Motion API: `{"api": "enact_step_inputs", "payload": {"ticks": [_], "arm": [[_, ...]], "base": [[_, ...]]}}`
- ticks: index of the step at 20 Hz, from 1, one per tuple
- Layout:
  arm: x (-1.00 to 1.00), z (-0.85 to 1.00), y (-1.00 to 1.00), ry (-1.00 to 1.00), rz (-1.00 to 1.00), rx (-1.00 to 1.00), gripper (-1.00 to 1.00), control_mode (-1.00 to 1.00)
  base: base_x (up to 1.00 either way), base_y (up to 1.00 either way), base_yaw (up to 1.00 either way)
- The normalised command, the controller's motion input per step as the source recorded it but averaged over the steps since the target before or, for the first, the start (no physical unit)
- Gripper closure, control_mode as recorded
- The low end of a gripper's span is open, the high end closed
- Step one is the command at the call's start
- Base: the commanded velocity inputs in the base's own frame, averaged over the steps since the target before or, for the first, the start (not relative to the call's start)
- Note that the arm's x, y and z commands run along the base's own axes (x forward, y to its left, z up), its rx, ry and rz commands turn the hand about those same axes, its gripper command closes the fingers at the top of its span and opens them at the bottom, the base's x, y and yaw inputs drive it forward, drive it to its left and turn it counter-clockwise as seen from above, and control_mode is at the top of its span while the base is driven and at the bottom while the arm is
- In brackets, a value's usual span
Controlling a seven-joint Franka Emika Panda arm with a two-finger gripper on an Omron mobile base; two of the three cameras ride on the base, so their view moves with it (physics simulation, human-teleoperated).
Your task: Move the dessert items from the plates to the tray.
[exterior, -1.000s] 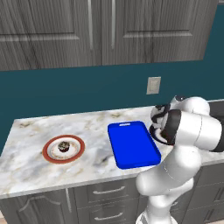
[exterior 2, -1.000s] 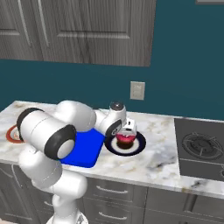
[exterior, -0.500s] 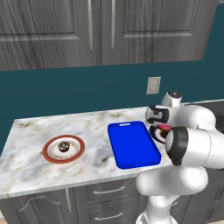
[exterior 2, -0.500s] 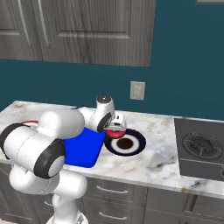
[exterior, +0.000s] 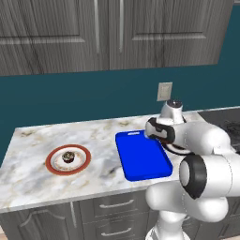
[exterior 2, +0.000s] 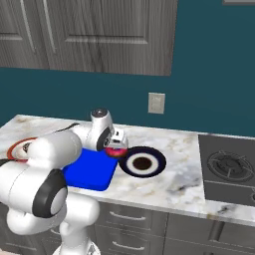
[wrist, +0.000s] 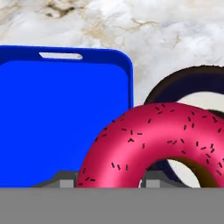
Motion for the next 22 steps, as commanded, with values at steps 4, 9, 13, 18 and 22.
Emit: {"api": "enact_step_inputs", "payload": {"ticks": [4, 9, 13, 18, 22], "arm": [[-0.08, 0.00, 0.54, 0.00, 0.00, 0.00, 1.00, -1.00], [-0.01, 0.00, 0.50, 0.00, 0.00, 0.00, 1.00, -1.00], [0.00, 0.00, 0.36, 0.00, 0.00, 0.00, 1.00, -1.00], [0.00, -0.05, 0.41, 0.02, 0.00, 0.00, 1.00, -1.00], [0.05, -0.26, 0.29, 0.05, 0.00, 0.00, 1.00, -1.00]], "base": [[0.00, 0.00, 0.00], [0.00, 0.00, 0.00], [0.00, 0.00, 0.00], [0.00, 0.00, 0.00], [0.00, 0.00, 0.00]]}}
